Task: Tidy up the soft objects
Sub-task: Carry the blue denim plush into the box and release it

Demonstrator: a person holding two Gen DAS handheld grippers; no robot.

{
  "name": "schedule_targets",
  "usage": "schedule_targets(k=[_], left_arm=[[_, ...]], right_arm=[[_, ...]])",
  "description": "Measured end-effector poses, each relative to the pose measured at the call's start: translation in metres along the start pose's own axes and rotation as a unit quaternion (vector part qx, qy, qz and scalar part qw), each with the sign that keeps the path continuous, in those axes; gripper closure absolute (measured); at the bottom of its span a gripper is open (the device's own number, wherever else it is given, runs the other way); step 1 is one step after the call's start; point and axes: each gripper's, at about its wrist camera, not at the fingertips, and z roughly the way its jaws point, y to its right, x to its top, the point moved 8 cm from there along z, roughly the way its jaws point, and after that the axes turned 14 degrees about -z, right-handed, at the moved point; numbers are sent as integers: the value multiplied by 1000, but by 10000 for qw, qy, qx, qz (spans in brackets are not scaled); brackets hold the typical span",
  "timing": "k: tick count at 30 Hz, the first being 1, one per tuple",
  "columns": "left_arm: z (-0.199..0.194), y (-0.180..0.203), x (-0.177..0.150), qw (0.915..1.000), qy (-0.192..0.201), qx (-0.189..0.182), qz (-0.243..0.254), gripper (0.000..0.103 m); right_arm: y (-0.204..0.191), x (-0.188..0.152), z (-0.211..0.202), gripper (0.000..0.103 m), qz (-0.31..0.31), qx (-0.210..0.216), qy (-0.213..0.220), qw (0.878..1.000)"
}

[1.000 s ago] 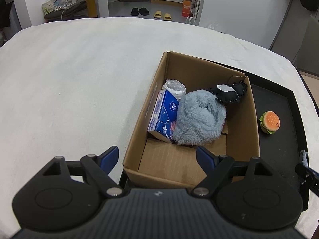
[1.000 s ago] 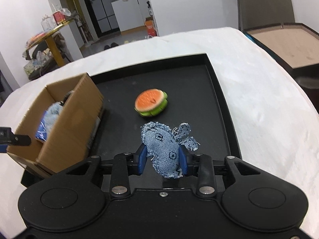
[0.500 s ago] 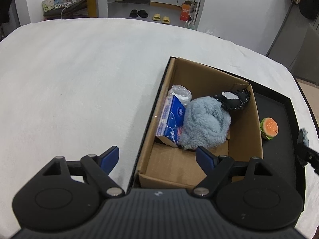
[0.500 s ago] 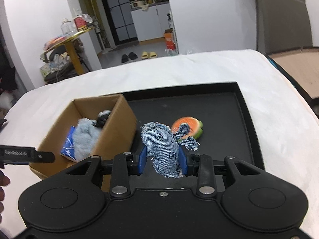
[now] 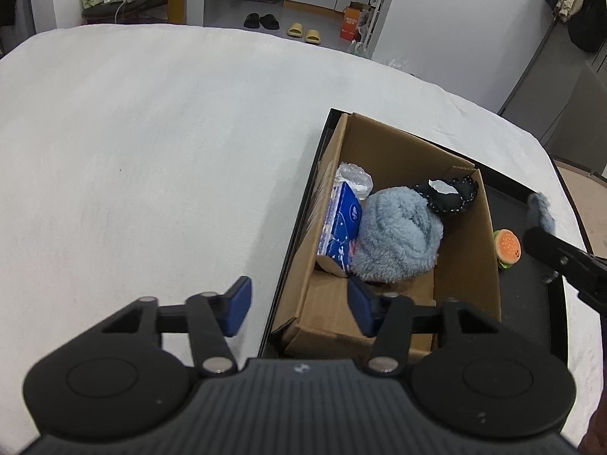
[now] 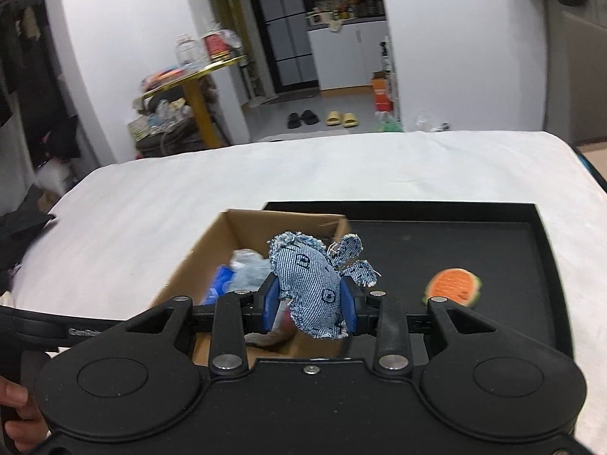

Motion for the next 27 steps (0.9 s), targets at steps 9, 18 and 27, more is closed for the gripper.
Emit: schedule_targets(k=[9,18,27], left_arm=[[5,-7,-1,9996,-181,-182,-128,86],[9,-9,-1,9988,-225,-353,-250,91],[11,-16,0,9974,-336,-535,-335,91]], right_arm=[[-28,6,9,69,-276,290,-106,9991],[-48,6,25,69,-357,481,-332,9977],[-67,1,38,69,-323,710,-543,9955]])
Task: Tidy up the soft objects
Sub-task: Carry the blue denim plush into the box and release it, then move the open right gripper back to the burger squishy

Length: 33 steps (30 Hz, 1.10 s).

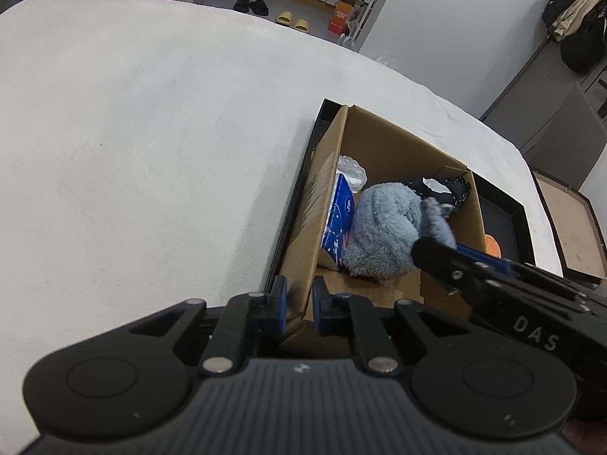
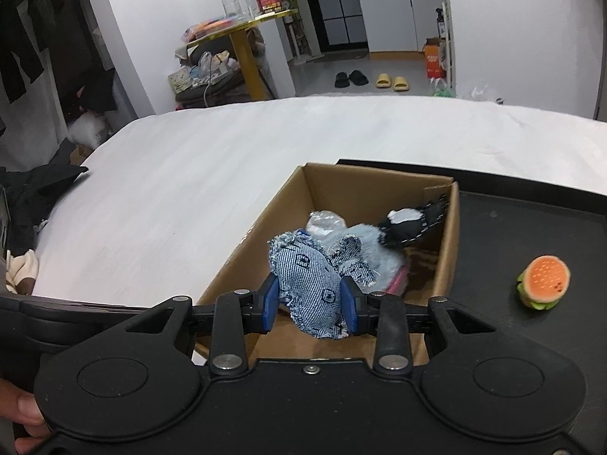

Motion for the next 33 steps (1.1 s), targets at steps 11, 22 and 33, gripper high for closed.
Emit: schedule_targets(k=[11,22,33], left_arm=[[0,-3,3,9999,-113,-93,-14,90],[3,2,2,9998,-101,125,91,87],[3,14,0,9989,24,381,266,54]], right_arm=[[-12,-3,11,56,225,282,-187,9992],[14,-9,-8,56,492,-100,-82,9987],[45,-17,-26,50,651,-389,99,9971]])
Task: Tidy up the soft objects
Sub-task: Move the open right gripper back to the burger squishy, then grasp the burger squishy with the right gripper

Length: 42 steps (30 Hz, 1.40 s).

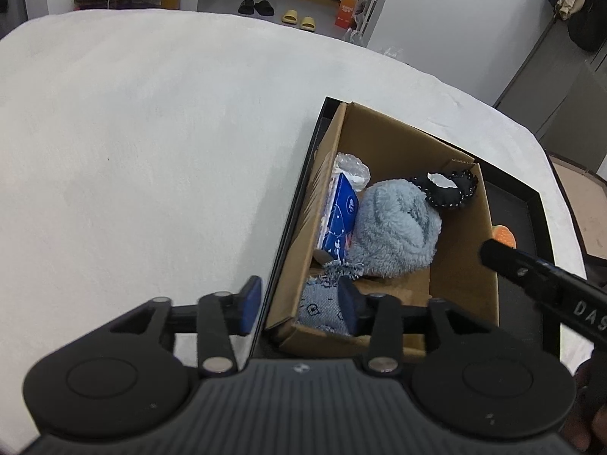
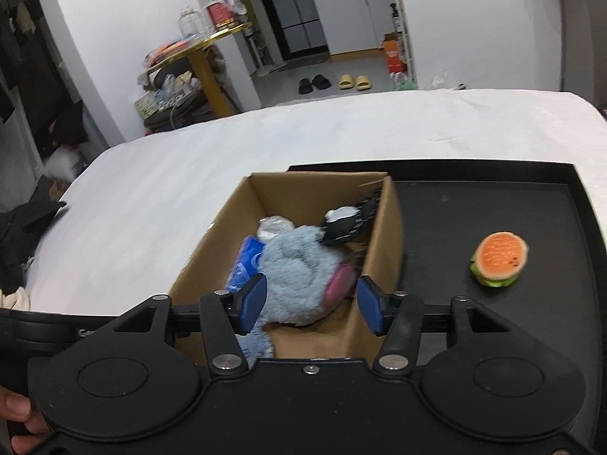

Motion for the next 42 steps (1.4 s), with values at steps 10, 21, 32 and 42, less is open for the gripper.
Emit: schedule_targets(k=[10,21,32,42], left_arm=[[1,8,3,9994,181,273,103,41],[12,20,2,9974,254,622,267,28],[16,30,2,9957,311,780,381,26],[12,31,1,9951,358,831,392,25]], right_arm=[[56,-6,-12,39,249,-532,277,9979],[102,-28,10,32,515,-862,218,9947],[134,-42,50,22,611,-1159,-26,9914],[138,-58,64,64,472,-1522,-449,9862]])
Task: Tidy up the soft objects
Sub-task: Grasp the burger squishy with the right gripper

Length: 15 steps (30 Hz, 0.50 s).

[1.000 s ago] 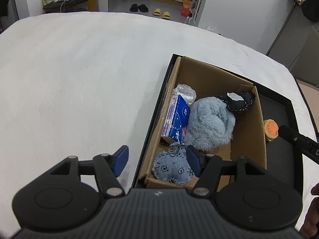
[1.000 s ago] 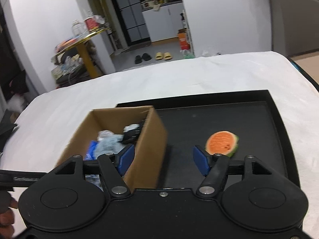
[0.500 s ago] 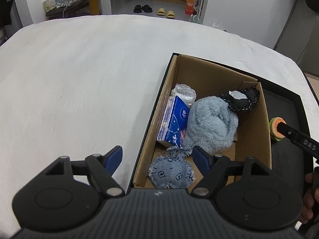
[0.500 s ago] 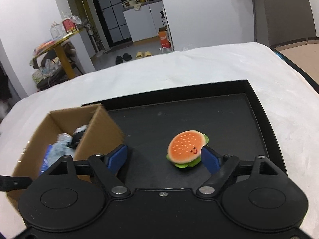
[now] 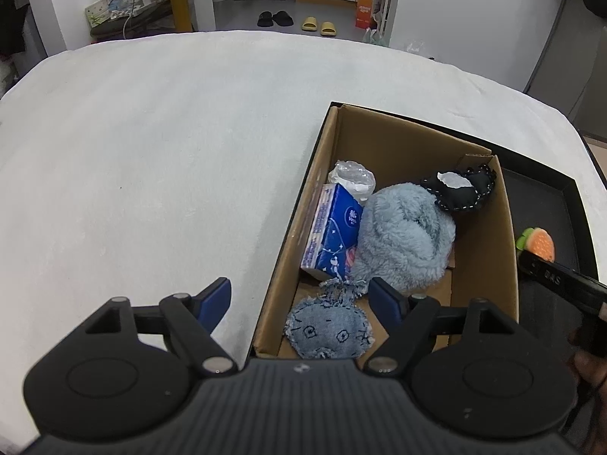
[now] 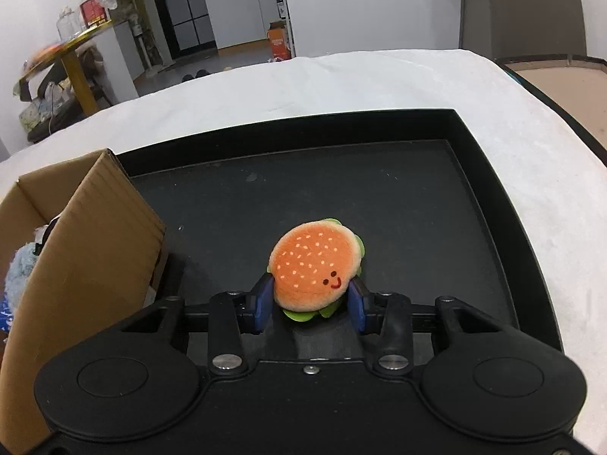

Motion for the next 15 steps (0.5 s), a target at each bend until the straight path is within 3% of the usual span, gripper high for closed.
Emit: schedule_targets(k=[15], left_arm=[[-7,-15,0,9998,53,5,-213,25]], right_arm=[[-2,3,-47,65,-8,107,168,9998]])
